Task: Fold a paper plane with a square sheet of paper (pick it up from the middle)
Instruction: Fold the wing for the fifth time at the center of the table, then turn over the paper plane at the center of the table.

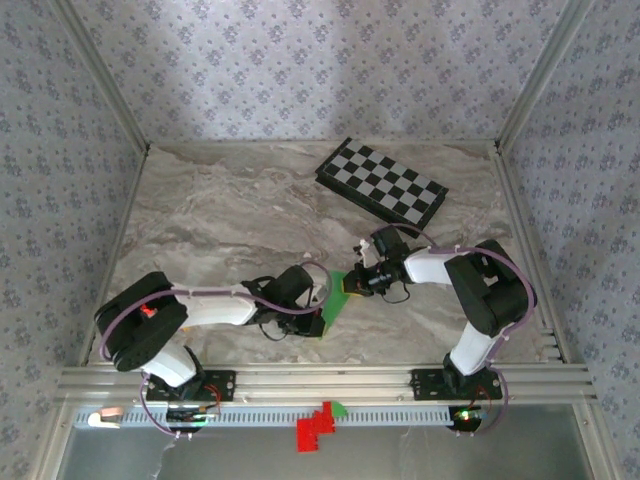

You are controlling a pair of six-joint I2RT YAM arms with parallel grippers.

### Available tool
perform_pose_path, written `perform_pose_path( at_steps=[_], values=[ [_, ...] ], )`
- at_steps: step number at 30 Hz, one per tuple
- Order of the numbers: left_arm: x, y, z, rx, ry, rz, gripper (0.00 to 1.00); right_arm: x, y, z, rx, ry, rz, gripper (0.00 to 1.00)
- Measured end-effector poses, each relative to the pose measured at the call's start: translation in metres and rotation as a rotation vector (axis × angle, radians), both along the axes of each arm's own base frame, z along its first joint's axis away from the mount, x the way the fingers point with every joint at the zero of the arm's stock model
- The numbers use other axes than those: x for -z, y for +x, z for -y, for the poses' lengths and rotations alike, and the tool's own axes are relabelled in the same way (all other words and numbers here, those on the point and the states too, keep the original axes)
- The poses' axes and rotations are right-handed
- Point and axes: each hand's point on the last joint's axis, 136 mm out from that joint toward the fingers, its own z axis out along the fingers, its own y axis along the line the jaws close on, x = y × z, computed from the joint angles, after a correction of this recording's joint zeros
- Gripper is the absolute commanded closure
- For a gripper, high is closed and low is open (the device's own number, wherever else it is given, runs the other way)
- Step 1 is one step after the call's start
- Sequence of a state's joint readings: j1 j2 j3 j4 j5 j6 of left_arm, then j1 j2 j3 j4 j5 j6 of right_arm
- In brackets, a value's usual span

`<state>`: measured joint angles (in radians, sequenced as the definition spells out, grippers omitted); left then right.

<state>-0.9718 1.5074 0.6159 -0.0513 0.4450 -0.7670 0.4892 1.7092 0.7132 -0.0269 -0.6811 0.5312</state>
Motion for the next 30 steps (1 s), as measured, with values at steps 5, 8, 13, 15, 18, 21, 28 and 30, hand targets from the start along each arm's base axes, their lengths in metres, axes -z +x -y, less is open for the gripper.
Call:
perform_pose_path(
  at_steps=[5, 8, 13, 15, 18, 21, 28, 30],
  values=[
    [-0.036, 0.031, -0.015, -0.11, -0.077, 0.075, 0.85, -0.005, 0.0, -0.002, -0.022, -0.014, 0.016, 0.82],
    [-0.052, 0.053, -0.033, -0.215, -0.104, 0.13, 0.81, -0.015, 0.0, 0.001, -0.026, -0.044, 0.052, 0.78],
    [-0.061, 0.076, -0.069, -0.373, -0.083, 0.192, 0.69, -0.056, -0.001, 0.002, -0.033, -0.156, 0.225, 0.69],
    [-0.063, 0.08, -0.079, -0.407, -0.067, 0.215, 0.62, -0.07, -0.005, -0.002, -0.028, -0.218, 0.292, 0.59],
    [-0.064, 0.084, -0.089, -0.428, -0.038, 0.25, 0.57, -0.077, -0.014, -0.007, -0.009, -0.324, 0.35, 0.42],
    [-0.06, 0.084, -0.095, -0.425, 0.0, 0.262, 0.52, -0.074, -0.022, -0.008, 0.022, -0.433, 0.379, 0.32],
    [-0.05, 0.083, -0.096, -0.396, 0.038, 0.26, 0.46, -0.049, -0.022, -0.006, 0.118, -0.572, 0.363, 0.26],
    [-0.045, 0.081, -0.095, -0.387, 0.048, 0.243, 0.45, -0.038, -0.021, -0.004, 0.139, -0.604, 0.344, 0.27]
  ],
)
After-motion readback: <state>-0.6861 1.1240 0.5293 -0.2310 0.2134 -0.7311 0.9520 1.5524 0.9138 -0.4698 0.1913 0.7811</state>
